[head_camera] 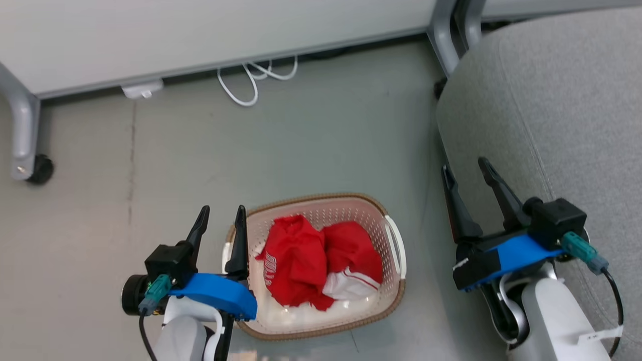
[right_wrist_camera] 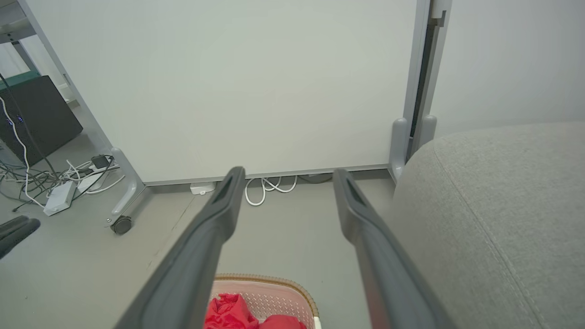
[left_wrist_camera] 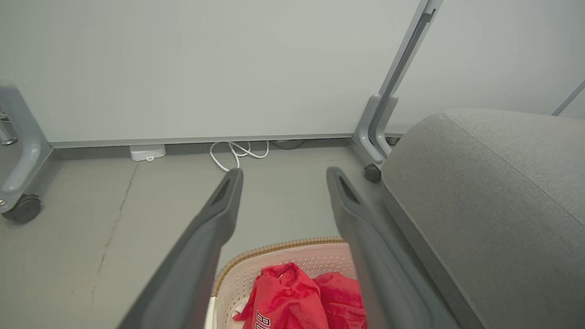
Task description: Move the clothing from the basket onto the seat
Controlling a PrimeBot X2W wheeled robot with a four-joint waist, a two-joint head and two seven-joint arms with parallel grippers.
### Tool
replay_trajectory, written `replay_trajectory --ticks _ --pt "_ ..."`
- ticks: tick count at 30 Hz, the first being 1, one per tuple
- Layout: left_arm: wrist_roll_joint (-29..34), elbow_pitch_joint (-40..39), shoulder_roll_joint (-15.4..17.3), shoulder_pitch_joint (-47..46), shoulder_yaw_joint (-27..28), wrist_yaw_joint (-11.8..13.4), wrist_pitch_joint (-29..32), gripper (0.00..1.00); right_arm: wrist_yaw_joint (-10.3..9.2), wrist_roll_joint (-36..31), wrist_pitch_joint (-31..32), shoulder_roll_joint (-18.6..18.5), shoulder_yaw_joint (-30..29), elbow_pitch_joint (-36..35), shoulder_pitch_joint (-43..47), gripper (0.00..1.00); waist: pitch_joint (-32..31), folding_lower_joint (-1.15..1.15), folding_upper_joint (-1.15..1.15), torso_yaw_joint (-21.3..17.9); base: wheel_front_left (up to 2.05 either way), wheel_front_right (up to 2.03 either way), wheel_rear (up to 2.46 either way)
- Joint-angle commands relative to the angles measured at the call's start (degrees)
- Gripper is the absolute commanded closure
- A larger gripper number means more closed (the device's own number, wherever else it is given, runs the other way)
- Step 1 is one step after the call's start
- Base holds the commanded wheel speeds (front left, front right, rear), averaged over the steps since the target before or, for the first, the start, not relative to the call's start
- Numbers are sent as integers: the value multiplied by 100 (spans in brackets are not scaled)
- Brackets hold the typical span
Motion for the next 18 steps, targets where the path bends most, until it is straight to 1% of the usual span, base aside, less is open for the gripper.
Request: replay_trajectory --ticks 1,4,5,8,9,10,14,15,18 --pt "-36 51 14 -143 -28 -26 -24 0 3 -32 -1 -24 32 -36 -126 0 382 -1 0 -215 0 0 0" --pt "-52 394 15 -372 -106 -61 -25 0 3 -14 -28 -24 142 -99 -326 0 715 -1 0 -360 0 0 0" --pt "-78 674 16 -535 -182 -102 -24 0 3 24 -64 -23 208 -108 -457 0 910 -1 0 -458 0 0 0" --pt "-114 1103 16 -805 -247 -137 -24 0 3 90 -108 -23 320 -140 -617 0 1240 -1 0 -632 0 0 0" --pt "-114 1103 16 -805 -247 -137 -24 0 3 90 -108 -23 320 -140 -617 0 1240 -1 0 -632 0 0 0" --pt "-159 1400 17 -1010 -270 -161 -24 0 3 129 -160 -22 369 -133 -684 0 1425 -1 0 -727 0 0 0" --pt "-232 2037 20 -1420 -327 -200 42 0 3 232 -246 -20 448 -120 -856 0 1796 -1 0 -914 0 0 0" --pt "-232 2037 20 -1420 -327 -200 42 0 3 232 -246 -20 448 -120 -856 0 1796 -1 0 -914 0 0 0" --pt "-312 2483 18 -1692 -359 -240 160 0 3 325 -323 -20 503 -85 -943 0 2029 -1 0 -1036 0 0 0"
